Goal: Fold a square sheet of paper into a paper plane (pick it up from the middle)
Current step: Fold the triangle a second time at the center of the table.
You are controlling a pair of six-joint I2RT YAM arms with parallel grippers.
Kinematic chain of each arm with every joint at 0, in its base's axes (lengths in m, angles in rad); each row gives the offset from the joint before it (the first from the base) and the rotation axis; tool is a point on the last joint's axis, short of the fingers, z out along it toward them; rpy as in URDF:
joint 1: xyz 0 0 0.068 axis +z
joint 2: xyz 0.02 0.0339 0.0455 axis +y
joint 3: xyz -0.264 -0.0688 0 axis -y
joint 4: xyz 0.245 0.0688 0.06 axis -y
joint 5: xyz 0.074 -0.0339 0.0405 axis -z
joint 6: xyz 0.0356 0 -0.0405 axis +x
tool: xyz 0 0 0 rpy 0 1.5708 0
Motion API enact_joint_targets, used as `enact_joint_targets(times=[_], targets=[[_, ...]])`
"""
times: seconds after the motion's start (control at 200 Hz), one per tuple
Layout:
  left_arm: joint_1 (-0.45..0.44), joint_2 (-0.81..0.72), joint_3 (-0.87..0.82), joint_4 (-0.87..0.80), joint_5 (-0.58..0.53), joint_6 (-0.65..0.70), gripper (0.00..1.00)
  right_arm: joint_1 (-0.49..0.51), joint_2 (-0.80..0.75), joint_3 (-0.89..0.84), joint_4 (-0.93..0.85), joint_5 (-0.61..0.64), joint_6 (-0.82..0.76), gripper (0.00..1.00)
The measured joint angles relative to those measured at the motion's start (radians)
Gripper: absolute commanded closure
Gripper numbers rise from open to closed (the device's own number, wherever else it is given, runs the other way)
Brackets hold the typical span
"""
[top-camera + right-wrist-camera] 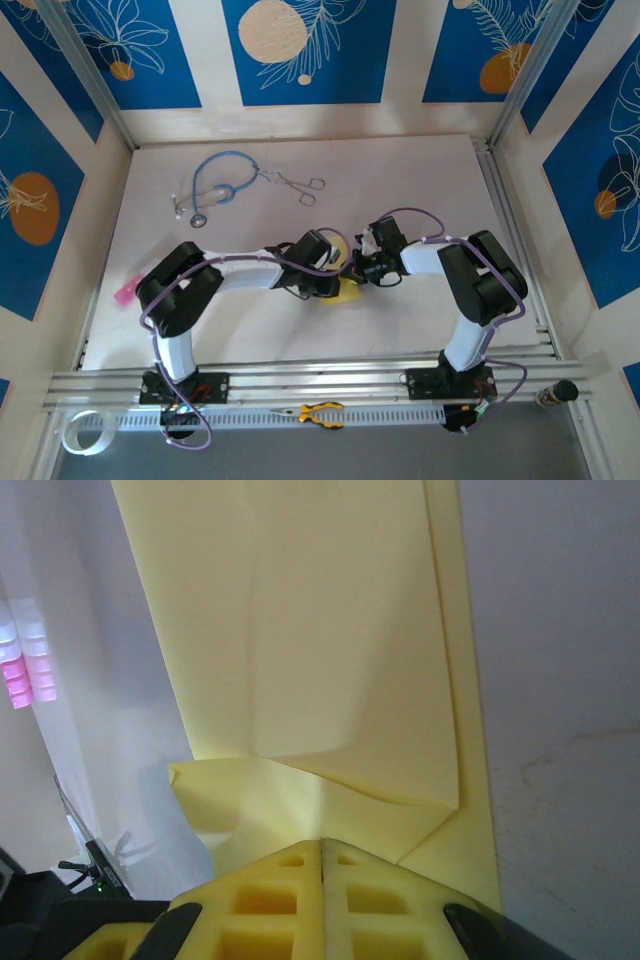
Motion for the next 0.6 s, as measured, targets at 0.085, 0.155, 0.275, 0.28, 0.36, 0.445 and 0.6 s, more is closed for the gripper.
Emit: enact_joint_targets(times=[0.085,0.155,0.275,0.28,0.36,0.445,0.6], targets=[[0.000,-0.002,-0.024,0.018,0.001,0.000,0.96,0.000,0.000,0.000,0.000,0.000,0.000,1.00],[0.000,-0.008,-0.040,0.040,0.000,0.000,0.96,0.000,0.002,0.000,0.000,-0.002,0.000,1.00],[0.000,-0.025,-0.076,0.084,-0.005,-0.005,0.96,-0.001,0.010,0.006,0.000,-0.012,0.000,1.00],[0.000,-0.026,-0.077,0.085,-0.005,-0.006,0.96,-0.001,0.010,0.007,0.000,-0.012,0.000,1.00],[0.000,-0.041,-0.106,0.116,-0.008,-0.017,0.96,-0.001,0.014,0.011,-0.001,-0.015,0.000,1.00],[0.000,-0.058,-0.142,0.151,-0.007,-0.032,0.96,-0.001,0.015,0.011,-0.002,-0.016,0.000,1.00],[0.000,-0.087,-0.182,0.169,-0.007,-0.046,0.94,-0.001,0.015,0.011,-0.002,-0.016,0.000,1.00]])
